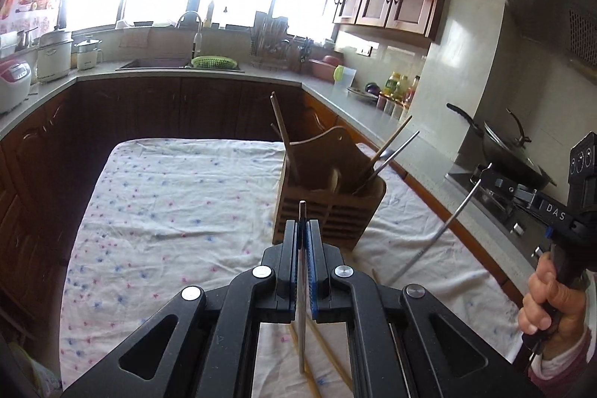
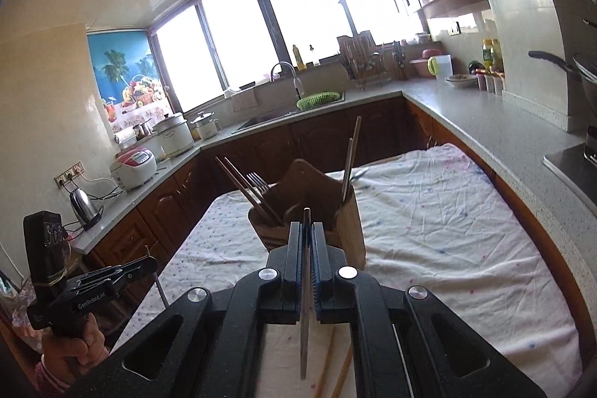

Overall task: Organize utensils
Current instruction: 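Carry both chopsticks up and lower them into the wooden holder with both grippers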

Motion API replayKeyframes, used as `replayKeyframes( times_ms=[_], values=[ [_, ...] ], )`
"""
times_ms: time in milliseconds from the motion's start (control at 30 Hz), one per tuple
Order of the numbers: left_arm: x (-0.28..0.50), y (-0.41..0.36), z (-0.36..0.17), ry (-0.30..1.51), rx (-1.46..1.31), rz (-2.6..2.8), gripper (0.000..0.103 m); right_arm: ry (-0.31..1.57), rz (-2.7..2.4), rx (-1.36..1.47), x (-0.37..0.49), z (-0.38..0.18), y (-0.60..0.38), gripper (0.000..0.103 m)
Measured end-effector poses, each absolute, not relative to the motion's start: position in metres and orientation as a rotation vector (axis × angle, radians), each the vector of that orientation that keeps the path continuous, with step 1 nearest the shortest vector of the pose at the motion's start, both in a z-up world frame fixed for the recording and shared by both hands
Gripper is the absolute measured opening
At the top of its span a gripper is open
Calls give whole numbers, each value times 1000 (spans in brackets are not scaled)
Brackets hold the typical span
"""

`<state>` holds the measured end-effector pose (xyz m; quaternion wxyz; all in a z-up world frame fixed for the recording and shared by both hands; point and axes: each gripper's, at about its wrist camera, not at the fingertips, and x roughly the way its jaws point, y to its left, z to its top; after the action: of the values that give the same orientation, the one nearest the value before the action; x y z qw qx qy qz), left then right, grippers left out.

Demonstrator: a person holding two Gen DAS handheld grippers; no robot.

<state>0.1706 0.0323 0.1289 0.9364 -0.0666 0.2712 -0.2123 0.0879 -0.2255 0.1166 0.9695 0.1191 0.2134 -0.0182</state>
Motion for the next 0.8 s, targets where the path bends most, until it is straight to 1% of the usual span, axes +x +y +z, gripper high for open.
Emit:
replayKeyframes(
  times_ms=[300, 500, 800],
  values=[
    [169, 35, 142, 500, -142, -421, 3, 402, -34, 223, 102, 129, -225, 4],
    [186, 31, 154, 456, -149, -426, 3, 380, -35, 219, 108, 138, -226, 4],
    [217, 20, 190, 326, -173, -429, 3, 299, -59, 195, 129, 172, -234, 4]
  ],
)
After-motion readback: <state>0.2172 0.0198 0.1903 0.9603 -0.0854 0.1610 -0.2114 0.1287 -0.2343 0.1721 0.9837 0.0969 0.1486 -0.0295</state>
